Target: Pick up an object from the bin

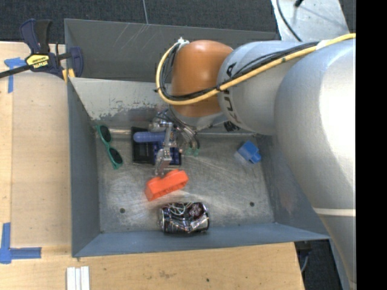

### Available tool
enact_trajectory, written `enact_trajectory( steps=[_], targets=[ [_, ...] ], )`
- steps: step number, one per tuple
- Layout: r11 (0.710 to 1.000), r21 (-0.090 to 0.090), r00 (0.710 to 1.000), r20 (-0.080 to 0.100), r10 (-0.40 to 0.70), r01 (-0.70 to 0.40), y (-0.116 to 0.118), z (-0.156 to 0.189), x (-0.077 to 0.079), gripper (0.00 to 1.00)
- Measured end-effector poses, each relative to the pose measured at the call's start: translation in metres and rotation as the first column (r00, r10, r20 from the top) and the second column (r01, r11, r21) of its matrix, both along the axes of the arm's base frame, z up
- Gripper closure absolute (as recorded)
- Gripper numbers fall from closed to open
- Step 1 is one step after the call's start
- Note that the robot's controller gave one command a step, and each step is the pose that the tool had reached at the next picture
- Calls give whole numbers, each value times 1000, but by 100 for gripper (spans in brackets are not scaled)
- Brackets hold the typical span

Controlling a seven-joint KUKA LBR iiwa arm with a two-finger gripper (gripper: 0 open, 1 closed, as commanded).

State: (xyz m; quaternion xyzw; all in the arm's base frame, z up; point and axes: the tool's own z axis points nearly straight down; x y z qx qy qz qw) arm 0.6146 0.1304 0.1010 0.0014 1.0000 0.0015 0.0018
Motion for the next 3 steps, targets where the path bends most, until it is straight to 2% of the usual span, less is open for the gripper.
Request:
enact_trajectory(
  steps=[1,2,3],
  targets=[
    [1000,2,1000,7,28,-28,-18,-17,11,0],
    [982,2,982,14,-190,190,-7,-20,7,100],
    [982,2,982,14,-190,190,-7,-20,7,100]
  ],
)
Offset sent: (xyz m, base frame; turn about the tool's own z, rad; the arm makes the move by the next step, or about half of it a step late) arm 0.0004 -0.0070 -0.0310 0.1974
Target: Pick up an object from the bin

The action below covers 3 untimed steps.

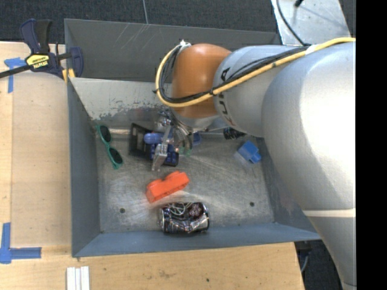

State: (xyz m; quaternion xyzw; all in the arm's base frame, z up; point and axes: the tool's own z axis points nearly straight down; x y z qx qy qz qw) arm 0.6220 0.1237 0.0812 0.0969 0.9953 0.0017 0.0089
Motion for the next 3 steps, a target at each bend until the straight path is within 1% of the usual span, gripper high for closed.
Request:
enact_trajectory(
  steps=[1,3],
  targets=[
    [1000,0,1000,0,0,0,0,2,0,100],
    [1000,-1,1000,-14,0,0,0,15,-2,100]
  ],
)
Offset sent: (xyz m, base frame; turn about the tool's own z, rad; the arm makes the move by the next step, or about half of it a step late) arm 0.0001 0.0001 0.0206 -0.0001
